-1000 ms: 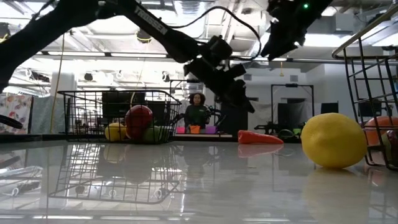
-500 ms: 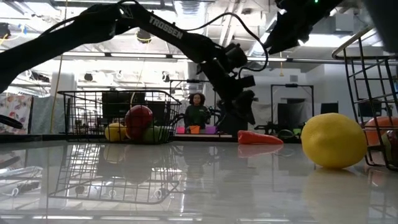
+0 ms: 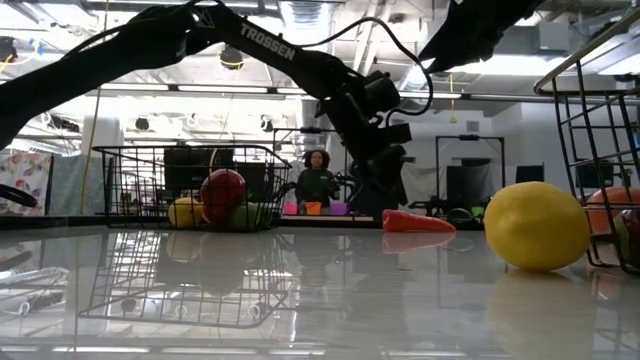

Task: Sort produce into baskets
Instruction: Put the carrot into the golden wire basket

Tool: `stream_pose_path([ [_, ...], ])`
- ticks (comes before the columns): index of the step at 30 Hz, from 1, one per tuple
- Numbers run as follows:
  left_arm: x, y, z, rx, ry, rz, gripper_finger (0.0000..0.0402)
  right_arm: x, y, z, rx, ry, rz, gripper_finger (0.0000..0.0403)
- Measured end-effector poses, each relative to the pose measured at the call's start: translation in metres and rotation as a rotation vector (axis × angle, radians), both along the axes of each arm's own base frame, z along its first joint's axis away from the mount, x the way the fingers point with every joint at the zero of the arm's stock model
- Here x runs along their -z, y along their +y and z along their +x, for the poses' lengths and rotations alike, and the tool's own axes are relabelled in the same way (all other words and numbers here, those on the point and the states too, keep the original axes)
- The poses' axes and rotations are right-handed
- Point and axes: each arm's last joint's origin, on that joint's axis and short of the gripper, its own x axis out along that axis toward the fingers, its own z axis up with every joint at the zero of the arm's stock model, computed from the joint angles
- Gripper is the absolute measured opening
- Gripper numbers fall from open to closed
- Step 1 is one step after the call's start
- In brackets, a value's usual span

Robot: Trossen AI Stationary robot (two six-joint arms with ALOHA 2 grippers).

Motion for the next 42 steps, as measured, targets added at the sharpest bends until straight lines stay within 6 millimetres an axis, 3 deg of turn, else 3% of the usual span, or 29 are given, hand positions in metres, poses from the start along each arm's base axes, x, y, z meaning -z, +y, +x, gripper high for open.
stream_pose_path([
  [13,-0.001,0.009,-0.002,-0.024,-0.035,-0.024,0.0327,-0.001,0.0,0.0,0.038,-0.008,-0.024,0.0324],
  [20,0.016,0.014,-0.002,-0.053,0.0,-0.046,0.0327,-0.001,-0.003,-0.001,0.075,-0.004,-0.024,0.0324],
  [30,-0.017,0.015,-0.003,0.016,-0.144,-0.021,0.0318,-0.014,-0.006,-0.008,0.092,0.054,-0.005,0.0324],
  [37,0.005,0.003,-0.023,0.035,-0.197,-0.041,0.026,-0.008,-0.02,-0.014,0.117,0.127,0.041,0.0324],
  [42,-0.006,-0.018,-0.061,-0.021,-0.33,0.056,0.0241,0.005,-0.041,-0.011,0.122,0.214,0.122,0.0324],
])
